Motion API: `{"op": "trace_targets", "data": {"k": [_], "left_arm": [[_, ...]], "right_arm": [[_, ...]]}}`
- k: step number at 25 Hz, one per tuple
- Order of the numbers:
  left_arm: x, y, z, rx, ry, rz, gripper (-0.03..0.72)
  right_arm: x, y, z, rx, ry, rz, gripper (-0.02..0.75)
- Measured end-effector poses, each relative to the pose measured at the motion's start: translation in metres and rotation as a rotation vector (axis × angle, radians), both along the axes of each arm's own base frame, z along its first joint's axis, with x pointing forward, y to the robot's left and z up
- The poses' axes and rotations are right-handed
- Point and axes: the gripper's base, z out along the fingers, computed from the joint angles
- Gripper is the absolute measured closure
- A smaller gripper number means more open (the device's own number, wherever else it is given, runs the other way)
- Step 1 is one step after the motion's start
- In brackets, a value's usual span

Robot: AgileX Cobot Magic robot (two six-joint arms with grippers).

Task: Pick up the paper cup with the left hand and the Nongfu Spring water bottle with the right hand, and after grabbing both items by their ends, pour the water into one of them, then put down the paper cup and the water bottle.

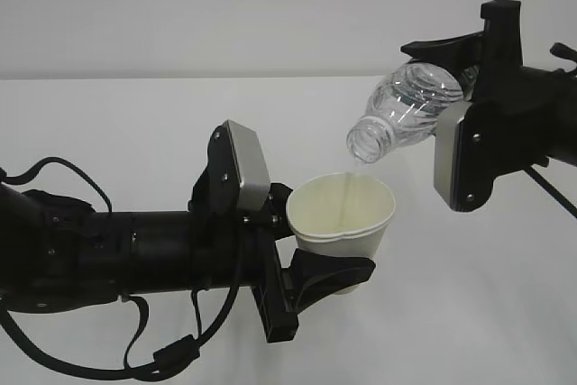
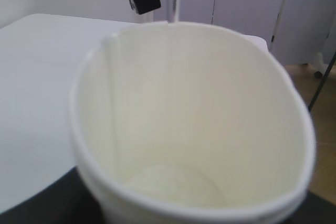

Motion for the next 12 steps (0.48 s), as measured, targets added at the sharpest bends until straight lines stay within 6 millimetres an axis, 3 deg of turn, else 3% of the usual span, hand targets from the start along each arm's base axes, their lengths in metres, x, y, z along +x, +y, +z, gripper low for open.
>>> {"op": "trace_targets", "data": {"k": [12], "left_arm": [[-0.0001, 0.0, 0.0, 0.0, 0.0, -0.001, 0.241]], "right_arm": [[-0.0001, 0.0006, 0.0011, -0.006, -0.019, 0.009, 0.292]]}}
